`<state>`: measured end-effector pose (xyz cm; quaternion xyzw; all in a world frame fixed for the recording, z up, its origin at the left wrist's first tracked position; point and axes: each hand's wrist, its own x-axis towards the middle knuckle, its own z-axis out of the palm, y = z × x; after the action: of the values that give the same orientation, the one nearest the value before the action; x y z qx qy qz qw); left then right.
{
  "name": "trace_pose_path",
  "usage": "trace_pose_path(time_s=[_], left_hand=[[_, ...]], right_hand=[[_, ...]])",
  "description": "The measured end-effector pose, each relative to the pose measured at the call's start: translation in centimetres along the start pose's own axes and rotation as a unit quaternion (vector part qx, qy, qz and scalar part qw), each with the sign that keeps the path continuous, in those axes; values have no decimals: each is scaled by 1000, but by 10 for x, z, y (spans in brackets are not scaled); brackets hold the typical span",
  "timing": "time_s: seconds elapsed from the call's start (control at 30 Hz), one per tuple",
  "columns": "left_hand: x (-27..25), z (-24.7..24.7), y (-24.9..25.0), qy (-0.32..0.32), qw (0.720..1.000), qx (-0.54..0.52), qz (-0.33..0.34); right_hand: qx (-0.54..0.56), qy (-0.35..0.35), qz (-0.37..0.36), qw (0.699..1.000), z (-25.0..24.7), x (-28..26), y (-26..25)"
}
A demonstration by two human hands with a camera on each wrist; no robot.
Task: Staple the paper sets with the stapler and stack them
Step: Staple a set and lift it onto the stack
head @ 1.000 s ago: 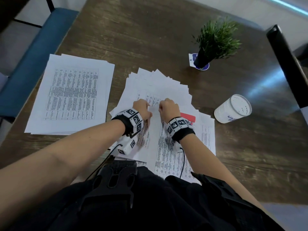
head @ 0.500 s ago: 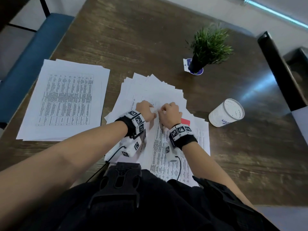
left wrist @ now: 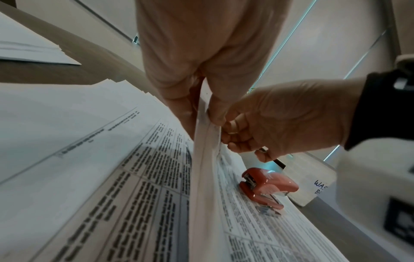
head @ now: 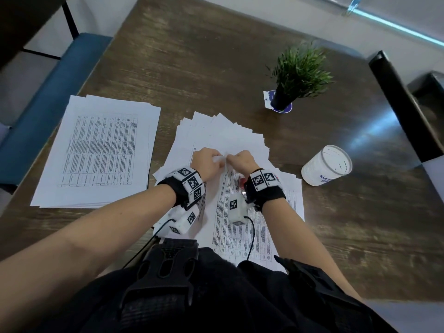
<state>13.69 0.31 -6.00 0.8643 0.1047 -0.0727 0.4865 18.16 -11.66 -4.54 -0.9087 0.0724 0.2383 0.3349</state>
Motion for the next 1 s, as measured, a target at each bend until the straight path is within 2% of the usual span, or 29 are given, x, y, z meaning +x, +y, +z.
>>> trace_pose_path(time_s=[0.1,0.27,0.47,0.53,0.6,0.67,0.77,0.83,1.0], left_hand=[[-1,2,0,22,1000,-1,12],[-6,9,-1,29,996,34,80],[0,2,2,55,997,33,42],[2,-1,3,48,998,35,26],[3,-1,5,41,998,43,26],[5,-3,7,26,999,17,41],[9,-5,9,-3,999,4,52],[12,-6,11,15,998,27,45],[13,-4,16,56,998,36,23]], right_hand=[[-9,-19,25,999,-7,-1,-4],[23,-51,70,996,-15,-6,-7],[111,-31,72,991,-14,-10,5],[97,-26,34,994,-12,-14,8],[46,-11,-43,998,-9,-15,14],[-28,21,-113,993,-8,-17,21],[-72,68,-178,979,-7,-19,24],[-67,86,-208,972,-4,-21,22],[-32,115,-208,971,5,-19,22]])
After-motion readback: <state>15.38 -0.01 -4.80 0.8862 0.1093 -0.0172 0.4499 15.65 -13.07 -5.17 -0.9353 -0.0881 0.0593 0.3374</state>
